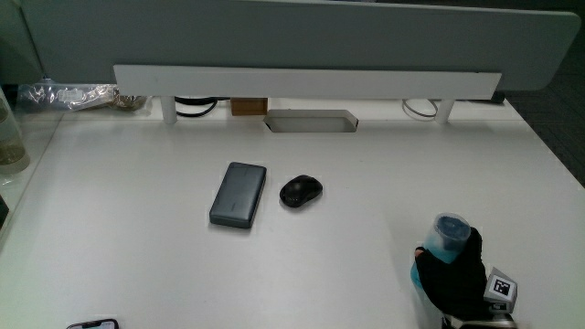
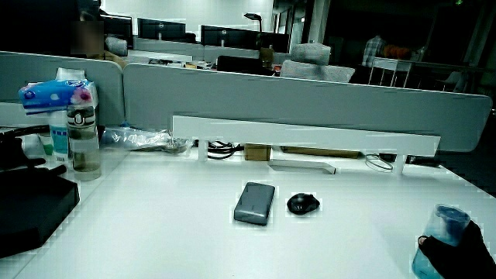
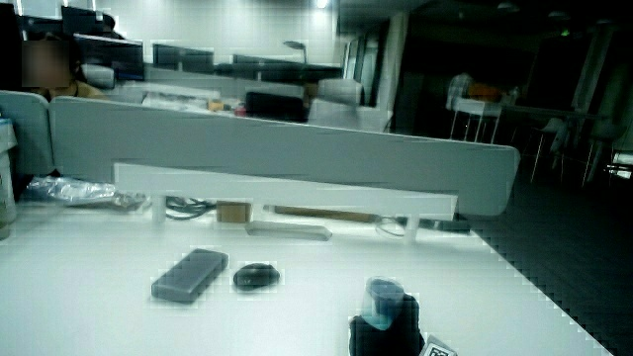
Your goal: Place cleaning spray
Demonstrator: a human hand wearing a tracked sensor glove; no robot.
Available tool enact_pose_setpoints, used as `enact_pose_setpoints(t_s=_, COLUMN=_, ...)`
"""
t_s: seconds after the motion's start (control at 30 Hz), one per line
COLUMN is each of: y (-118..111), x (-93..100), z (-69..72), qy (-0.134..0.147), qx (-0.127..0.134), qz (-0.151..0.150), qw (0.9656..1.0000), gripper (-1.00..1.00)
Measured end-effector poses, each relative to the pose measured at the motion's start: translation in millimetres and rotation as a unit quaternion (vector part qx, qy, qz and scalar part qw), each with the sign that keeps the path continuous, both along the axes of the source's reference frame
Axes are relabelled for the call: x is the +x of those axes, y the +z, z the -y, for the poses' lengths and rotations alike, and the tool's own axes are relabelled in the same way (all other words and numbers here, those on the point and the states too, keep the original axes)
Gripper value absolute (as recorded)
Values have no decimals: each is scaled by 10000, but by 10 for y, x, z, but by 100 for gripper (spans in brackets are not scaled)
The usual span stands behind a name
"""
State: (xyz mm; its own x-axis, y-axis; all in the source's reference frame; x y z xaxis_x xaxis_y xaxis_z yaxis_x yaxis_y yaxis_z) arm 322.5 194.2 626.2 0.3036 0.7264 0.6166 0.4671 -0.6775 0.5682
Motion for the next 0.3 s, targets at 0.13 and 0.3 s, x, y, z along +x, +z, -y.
enact_pose_setpoints(t_s=0.13, y=64, x=78, z=13, qy=-354, qx=-253, qz=453, qw=9980, gripper=-58)
enact_pose_setpoints(t_s=0.3, y=95, x=195, z=-30, qy=-630, qx=-395, qz=832, qw=9938, gripper=-84)
